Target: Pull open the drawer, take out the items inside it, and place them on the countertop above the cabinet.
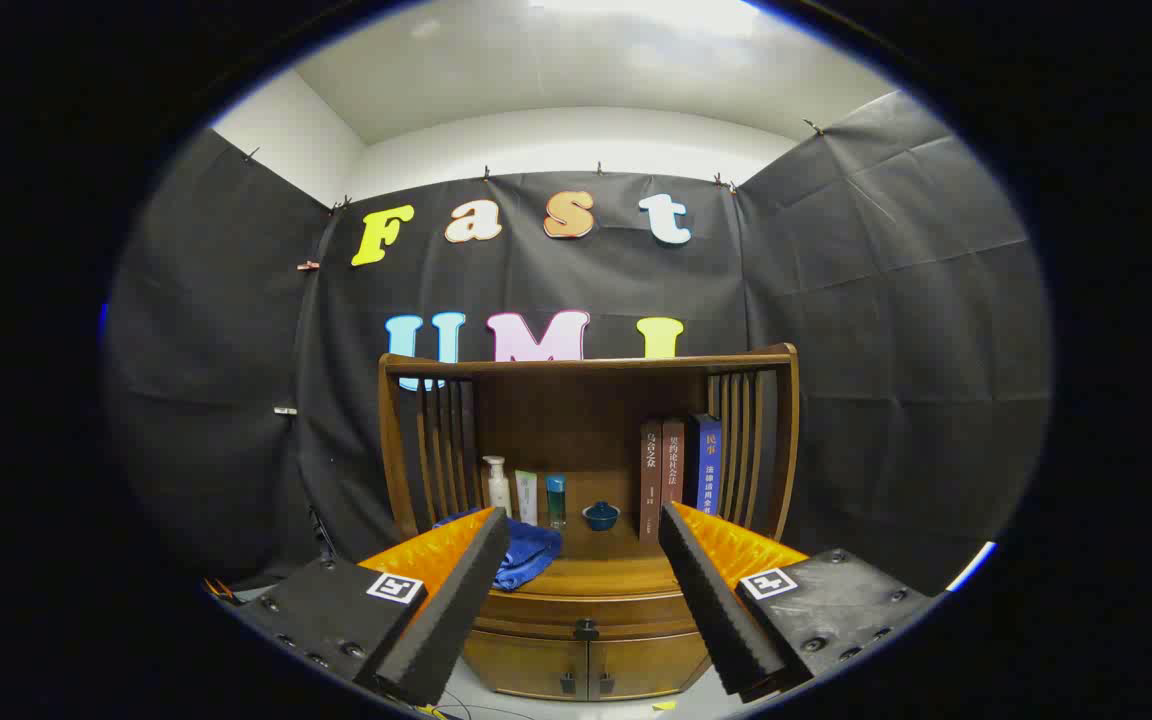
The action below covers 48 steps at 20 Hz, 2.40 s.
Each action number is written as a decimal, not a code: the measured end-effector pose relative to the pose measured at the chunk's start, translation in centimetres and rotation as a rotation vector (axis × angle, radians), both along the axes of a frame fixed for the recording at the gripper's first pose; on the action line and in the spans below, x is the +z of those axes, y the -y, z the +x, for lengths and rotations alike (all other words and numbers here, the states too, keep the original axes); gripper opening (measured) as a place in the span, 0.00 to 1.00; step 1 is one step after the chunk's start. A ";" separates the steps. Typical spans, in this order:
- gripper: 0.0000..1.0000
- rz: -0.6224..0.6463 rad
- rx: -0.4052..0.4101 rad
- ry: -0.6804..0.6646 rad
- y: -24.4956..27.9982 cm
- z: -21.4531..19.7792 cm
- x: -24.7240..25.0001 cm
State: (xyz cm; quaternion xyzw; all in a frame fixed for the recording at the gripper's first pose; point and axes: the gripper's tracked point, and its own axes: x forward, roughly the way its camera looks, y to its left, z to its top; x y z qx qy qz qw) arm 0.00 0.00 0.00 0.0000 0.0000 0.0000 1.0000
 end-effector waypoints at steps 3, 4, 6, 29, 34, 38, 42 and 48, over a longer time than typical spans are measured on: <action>0.99 0.006 -0.001 0.010 -0.2 0.0 0.2; 0.99 0.009 0.001 0.011 0.0 -0.2 0.2; 0.99 0.012 0.000 0.006 0.1 -0.1 -0.1; 0.99 0.022 -0.007 -0.069 0.7 3.0 -5.0; 0.99 0.053 0.000 -0.130 0.8 5.1 -11.0; 0.99 0.064 -0.006 -0.198 0.7 7.3 -17.1; 0.99 0.085 0.001 -0.258 0.6 9.4 -23.1; 0.98 0.097 -0.003 -0.317 0.6 12.1 -30.3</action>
